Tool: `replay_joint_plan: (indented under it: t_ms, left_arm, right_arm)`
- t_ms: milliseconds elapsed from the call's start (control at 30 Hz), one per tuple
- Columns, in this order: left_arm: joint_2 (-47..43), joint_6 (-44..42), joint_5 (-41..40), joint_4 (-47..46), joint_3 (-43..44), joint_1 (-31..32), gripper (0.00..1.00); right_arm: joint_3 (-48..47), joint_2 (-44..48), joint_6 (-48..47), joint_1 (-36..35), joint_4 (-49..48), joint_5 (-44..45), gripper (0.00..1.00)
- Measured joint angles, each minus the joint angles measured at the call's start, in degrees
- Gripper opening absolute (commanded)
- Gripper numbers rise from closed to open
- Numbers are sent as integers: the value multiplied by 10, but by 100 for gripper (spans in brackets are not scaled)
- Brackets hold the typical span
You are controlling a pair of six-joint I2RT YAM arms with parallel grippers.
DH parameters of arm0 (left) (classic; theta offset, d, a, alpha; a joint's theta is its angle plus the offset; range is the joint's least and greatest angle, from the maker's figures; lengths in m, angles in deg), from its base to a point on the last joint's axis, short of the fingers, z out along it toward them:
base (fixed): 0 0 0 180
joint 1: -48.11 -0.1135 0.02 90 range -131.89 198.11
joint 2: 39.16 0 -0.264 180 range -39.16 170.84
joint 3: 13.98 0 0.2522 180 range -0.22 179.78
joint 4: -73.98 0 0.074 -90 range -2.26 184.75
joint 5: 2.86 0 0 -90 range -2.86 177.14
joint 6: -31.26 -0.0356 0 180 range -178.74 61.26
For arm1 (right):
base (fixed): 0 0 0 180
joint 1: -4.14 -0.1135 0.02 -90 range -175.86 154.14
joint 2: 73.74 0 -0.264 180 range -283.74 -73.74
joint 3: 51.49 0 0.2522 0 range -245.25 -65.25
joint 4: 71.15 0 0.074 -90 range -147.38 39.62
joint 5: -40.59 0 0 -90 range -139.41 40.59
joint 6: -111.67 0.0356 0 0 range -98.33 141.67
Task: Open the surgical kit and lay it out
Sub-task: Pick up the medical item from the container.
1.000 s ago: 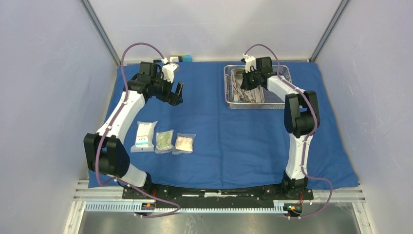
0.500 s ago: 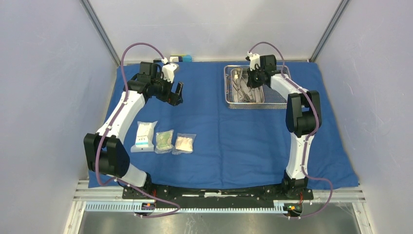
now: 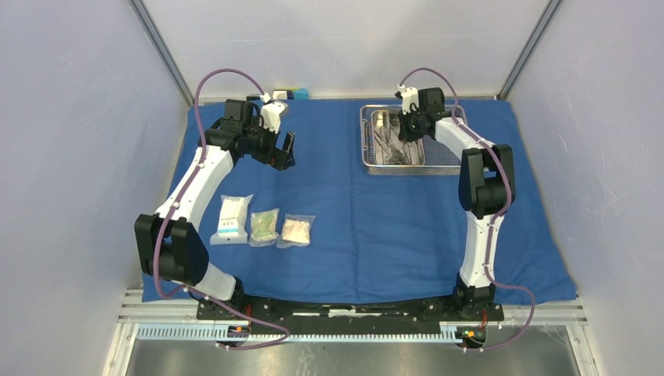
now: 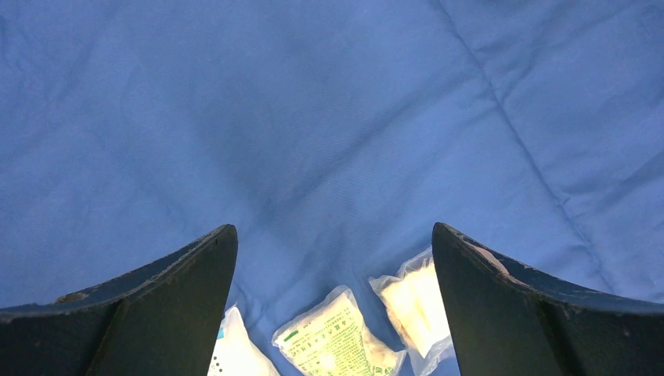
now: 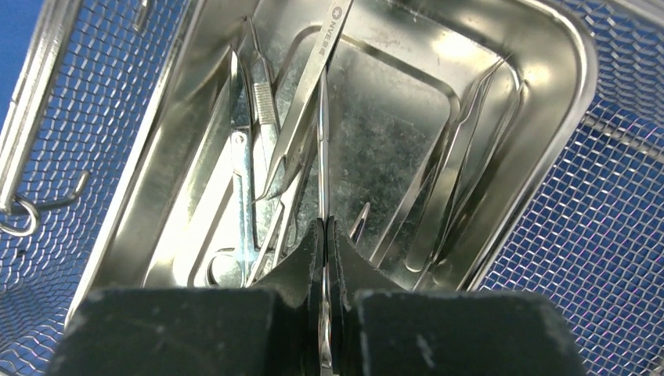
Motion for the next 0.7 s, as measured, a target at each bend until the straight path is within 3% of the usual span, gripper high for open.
replay_joint_plan:
  t_ms: [300, 700]
  left_arm:
    - [11, 0, 7, 6, 12, 0, 100]
    - [29, 0, 30, 15, 33, 0, 100]
  right_arm:
    - [2, 0, -14, 6, 25, 4, 0]
    - [-73, 0, -61, -15, 110, 27, 0]
